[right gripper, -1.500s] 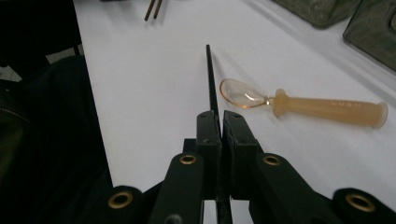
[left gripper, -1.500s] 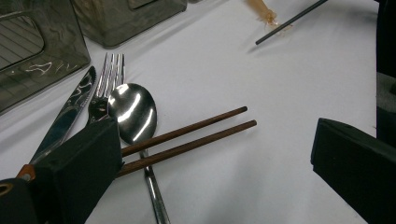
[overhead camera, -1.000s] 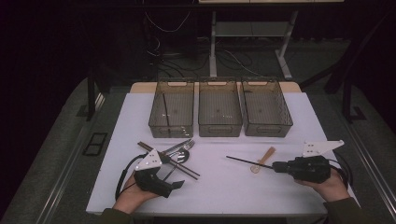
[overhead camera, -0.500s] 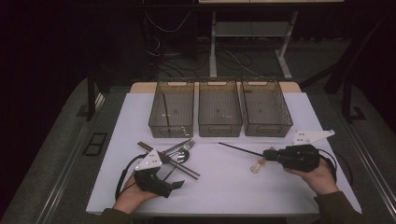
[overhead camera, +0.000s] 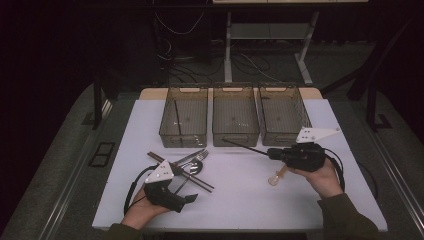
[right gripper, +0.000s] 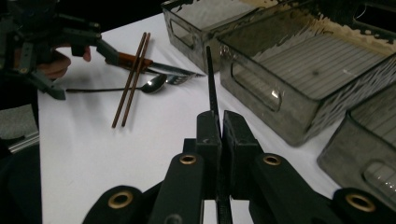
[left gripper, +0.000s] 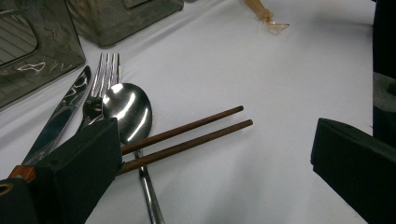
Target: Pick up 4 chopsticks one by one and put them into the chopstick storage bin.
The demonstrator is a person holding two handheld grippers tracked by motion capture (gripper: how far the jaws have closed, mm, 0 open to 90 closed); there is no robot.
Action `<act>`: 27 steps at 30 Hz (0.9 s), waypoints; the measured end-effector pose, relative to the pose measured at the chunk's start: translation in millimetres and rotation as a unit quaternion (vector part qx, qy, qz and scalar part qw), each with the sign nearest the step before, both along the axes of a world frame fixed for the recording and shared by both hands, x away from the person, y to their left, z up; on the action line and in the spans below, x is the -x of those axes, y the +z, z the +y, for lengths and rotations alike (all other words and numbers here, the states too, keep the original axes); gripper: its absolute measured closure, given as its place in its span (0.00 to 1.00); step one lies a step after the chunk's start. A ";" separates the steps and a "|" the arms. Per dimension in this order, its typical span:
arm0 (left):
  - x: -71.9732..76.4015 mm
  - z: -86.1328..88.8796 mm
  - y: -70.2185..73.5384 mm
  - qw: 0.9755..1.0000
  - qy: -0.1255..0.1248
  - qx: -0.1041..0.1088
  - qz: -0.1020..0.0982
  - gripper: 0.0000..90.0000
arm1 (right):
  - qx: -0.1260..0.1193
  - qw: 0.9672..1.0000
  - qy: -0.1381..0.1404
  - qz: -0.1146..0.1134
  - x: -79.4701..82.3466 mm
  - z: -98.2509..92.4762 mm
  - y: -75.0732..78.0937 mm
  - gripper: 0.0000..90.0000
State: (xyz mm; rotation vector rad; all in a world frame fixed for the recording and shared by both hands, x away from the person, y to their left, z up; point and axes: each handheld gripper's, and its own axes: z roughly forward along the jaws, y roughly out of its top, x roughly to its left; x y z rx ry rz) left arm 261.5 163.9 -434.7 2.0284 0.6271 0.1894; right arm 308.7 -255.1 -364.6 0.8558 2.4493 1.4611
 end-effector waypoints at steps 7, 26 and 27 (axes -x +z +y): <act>0.5 -0.3 0.1 1.000 0.001 -0.001 -0.001 0.02 | -0.004 1.000 -0.013 0.002 -12.6 16.4 6.5 0.95; 1.9 -1.0 0.4 1.000 0.002 -0.001 -0.001 0.02 | 0.003 0.998 -0.060 -0.001 -56.7 71.0 22.0 0.95; 1.8 -1.0 0.5 1.000 0.002 -0.001 -0.001 0.02 | 0.003 0.998 -0.065 0.001 -58.6 73.7 23.5 0.95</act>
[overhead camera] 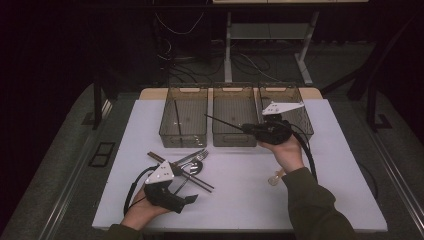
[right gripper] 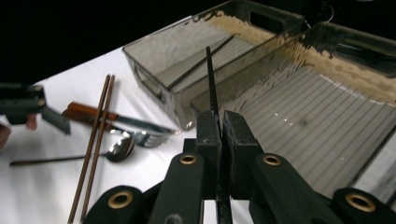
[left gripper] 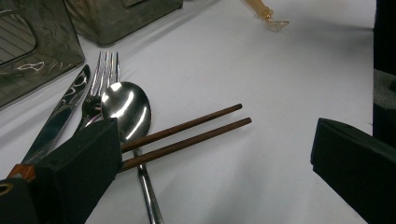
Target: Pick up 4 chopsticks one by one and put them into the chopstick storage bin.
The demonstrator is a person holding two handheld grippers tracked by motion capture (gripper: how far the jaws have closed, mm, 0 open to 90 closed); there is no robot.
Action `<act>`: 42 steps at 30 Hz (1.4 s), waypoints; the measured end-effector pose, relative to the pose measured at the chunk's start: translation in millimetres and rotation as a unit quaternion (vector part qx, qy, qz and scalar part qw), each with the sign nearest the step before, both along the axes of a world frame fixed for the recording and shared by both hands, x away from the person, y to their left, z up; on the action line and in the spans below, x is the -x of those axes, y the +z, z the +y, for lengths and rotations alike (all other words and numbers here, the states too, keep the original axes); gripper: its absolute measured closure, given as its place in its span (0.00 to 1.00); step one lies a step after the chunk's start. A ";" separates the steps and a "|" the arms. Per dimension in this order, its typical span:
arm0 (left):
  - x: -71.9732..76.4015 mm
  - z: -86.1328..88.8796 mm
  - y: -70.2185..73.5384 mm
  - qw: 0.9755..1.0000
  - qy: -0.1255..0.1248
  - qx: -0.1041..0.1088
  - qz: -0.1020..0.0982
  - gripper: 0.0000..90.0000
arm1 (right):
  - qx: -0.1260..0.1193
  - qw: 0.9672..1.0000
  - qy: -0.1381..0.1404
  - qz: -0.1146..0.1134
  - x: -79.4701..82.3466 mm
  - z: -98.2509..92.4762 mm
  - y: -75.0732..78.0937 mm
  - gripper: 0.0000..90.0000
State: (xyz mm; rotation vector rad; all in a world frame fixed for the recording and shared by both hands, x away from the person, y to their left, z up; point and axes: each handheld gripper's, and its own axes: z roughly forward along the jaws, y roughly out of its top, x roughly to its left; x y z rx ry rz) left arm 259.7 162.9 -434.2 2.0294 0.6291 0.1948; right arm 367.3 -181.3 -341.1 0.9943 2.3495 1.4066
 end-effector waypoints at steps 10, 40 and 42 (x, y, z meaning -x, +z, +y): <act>-0.6 -0.3 0.6 1.000 -0.003 -0.001 0.000 0.02 | 0.007 1.000 -0.026 0.001 -26.3 29.3 6.7 0.95; -0.9 0.1 2.0 1.000 -0.007 0.002 0.000 0.02 | 0.066 0.995 -0.075 0.022 -100.9 142.4 -12.5 0.95; -1.2 0.3 2.0 1.000 -0.009 0.001 -0.002 0.02 | 0.075 0.994 -0.078 0.026 -105.3 148.3 -16.6 0.95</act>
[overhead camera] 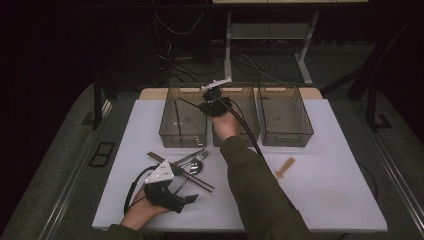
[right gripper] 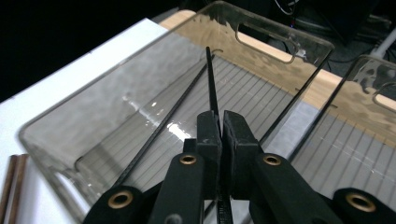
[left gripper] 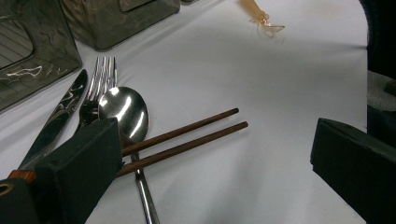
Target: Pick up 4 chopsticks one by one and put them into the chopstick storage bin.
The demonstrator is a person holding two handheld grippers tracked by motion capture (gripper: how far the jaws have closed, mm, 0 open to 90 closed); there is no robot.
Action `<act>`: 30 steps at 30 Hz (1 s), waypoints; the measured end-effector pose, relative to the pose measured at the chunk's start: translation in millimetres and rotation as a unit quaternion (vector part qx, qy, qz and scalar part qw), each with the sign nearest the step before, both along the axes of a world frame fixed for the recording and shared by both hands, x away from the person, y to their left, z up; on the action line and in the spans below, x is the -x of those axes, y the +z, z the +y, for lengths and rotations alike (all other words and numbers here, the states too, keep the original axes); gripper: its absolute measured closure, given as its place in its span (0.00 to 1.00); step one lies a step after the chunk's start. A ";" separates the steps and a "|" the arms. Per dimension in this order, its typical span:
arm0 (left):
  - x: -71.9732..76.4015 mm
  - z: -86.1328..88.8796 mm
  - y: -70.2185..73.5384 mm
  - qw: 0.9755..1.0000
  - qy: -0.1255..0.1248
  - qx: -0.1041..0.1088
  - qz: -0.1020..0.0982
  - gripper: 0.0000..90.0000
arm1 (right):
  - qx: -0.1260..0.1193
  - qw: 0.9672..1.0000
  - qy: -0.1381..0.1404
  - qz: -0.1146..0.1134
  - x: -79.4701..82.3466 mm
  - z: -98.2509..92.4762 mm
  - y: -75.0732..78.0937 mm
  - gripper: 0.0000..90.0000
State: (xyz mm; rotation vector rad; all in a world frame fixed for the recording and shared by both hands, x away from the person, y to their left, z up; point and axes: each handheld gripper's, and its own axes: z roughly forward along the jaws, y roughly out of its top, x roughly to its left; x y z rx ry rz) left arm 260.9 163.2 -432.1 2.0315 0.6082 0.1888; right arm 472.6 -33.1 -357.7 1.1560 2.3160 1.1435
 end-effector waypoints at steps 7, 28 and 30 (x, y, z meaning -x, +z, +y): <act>-0.1 -0.3 0.1 1.000 -0.001 0.002 0.001 0.02 | 0.022 1.000 -0.004 0.012 -9.8 20.7 -10.3 0.95; -2.1 2.5 -0.1 1.000 0.003 0.003 0.001 0.02 | 0.005 1.000 0.021 0.021 -4.7 15.2 3.5 0.46; -2.2 2.8 -0.3 1.000 0.003 0.003 0.000 0.02 | -0.006 0.999 0.031 0.019 -0.9 8.3 6.0 0.42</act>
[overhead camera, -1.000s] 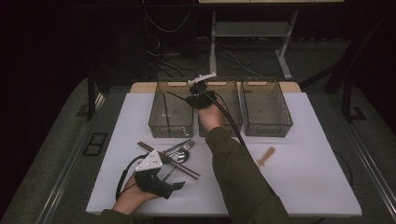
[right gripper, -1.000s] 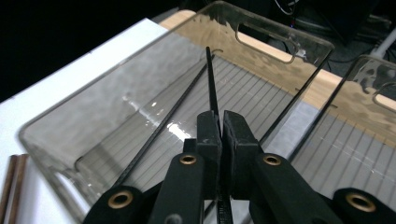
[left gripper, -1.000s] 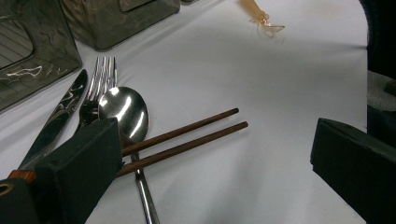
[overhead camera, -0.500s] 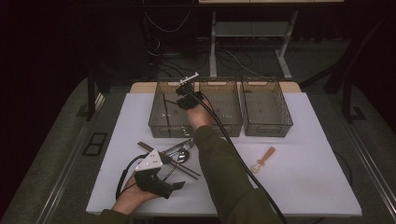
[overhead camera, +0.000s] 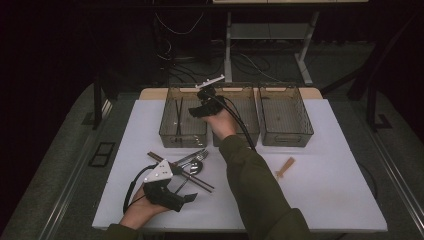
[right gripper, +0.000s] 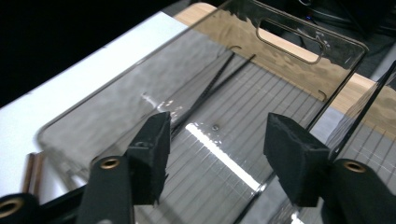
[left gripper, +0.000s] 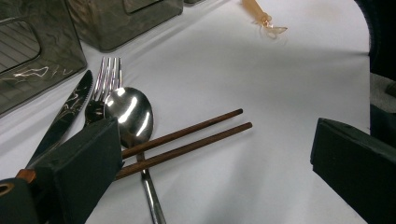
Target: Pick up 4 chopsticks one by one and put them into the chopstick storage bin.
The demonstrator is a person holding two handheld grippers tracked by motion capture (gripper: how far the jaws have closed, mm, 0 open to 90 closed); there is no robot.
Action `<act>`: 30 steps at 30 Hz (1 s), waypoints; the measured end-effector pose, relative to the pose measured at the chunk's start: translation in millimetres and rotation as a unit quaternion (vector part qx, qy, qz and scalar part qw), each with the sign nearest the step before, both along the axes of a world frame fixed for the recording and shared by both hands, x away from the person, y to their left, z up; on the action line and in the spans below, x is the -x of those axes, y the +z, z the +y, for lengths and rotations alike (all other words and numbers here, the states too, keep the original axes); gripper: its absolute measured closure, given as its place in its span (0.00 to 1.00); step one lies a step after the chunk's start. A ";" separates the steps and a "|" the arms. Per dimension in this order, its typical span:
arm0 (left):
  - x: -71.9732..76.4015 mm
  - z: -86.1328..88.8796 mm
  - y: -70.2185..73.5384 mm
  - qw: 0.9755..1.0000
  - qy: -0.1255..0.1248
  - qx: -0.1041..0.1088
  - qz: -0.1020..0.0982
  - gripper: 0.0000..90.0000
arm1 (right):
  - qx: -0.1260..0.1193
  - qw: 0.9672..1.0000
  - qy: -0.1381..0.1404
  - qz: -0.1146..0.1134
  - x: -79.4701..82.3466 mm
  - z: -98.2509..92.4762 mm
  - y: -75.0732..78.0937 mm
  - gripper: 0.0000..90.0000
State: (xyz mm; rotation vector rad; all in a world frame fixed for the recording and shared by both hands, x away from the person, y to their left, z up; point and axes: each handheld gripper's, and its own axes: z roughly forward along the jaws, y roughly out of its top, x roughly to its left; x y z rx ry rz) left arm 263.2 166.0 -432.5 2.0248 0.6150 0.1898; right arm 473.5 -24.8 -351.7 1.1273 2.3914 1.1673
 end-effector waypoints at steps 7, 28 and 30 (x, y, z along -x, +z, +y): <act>-0.7 -1.2 -0.2 1.000 0.003 0.006 0.001 0.02 | 0.004 0.999 0.020 -0.032 22.2 -28.3 4.2 0.31; -5.9 -1.4 -2.5 1.000 0.002 -0.002 0.003 0.02 | -0.042 0.998 0.028 -0.032 93.4 -136.1 -8.8 0.14; -6.1 -1.8 -2.4 1.000 0.003 0.000 0.003 0.02 | -0.041 0.998 0.031 -0.032 100.1 -144.7 -12.8 0.14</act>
